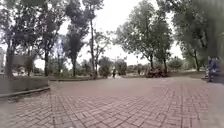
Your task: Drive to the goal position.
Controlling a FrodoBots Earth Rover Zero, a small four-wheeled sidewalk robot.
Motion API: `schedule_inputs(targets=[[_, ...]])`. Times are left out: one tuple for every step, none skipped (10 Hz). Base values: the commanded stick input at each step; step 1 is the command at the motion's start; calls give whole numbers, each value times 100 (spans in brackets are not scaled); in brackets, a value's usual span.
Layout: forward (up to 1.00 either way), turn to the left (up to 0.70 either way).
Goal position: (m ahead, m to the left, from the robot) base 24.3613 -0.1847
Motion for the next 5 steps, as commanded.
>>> schedule_inputs(targets=[[100,1],[100,1],[100,1],[100,1],[100,1]])
